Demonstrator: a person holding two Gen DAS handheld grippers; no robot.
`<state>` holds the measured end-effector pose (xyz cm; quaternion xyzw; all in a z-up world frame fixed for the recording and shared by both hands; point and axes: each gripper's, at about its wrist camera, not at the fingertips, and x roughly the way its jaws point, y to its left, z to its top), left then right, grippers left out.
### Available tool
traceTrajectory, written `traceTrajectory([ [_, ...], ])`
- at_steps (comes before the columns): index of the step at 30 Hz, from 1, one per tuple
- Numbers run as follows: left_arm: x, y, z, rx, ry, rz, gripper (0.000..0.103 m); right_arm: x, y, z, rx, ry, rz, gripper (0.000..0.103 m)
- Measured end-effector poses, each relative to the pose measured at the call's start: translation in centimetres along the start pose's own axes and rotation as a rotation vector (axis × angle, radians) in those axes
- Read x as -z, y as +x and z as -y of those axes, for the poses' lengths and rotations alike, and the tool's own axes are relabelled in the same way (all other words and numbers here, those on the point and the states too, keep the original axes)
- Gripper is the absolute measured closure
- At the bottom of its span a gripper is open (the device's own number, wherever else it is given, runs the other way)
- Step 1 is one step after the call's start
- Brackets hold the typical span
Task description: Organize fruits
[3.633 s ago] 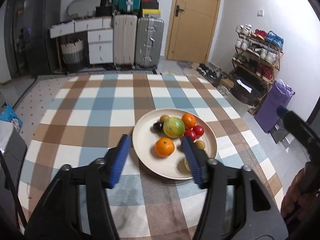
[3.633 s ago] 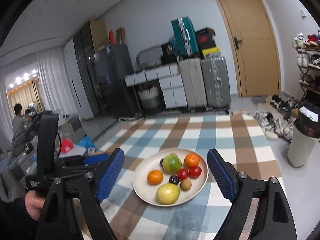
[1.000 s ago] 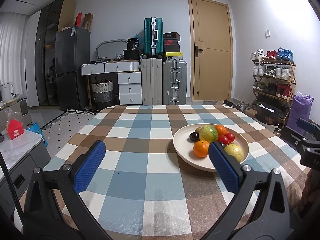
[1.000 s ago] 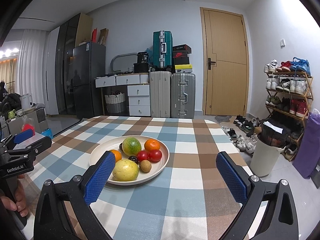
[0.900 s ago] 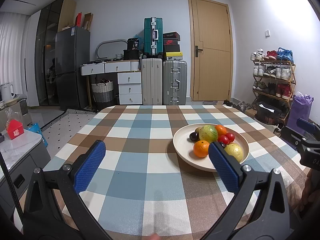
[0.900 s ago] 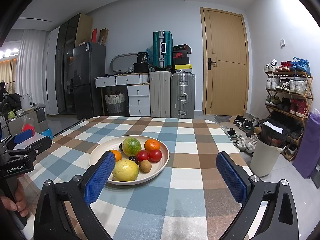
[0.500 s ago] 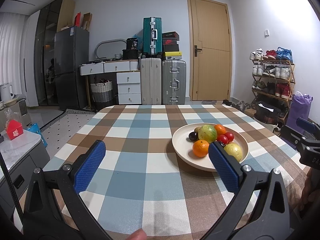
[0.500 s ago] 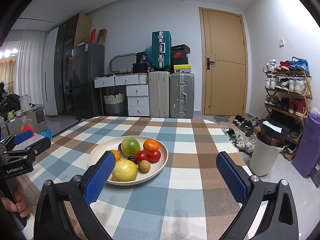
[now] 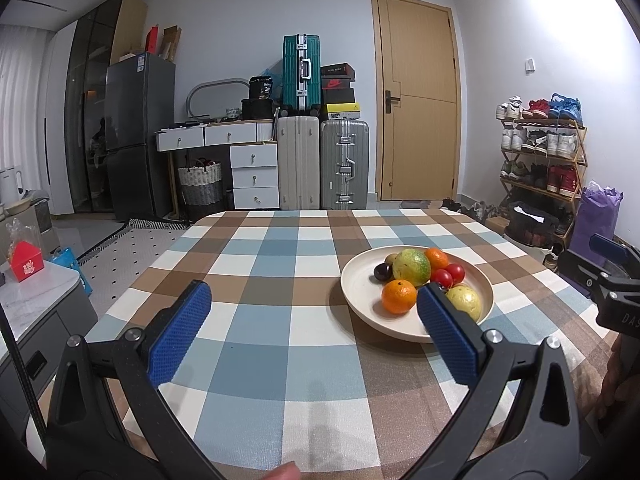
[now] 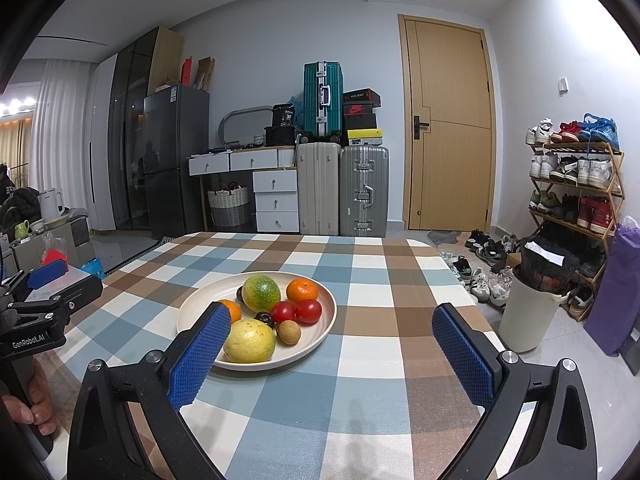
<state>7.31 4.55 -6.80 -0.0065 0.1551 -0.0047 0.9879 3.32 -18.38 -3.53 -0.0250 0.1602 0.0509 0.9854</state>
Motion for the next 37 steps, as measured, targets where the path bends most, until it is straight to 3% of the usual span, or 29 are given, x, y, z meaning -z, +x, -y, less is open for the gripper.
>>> traceTrajectory([
  [37, 0.00, -0.14, -0.15, -0.012, -0.005, 0.005, 0.000, 0.02, 0.02, 0.01, 0.000, 0.000, 0.000, 0.000],
])
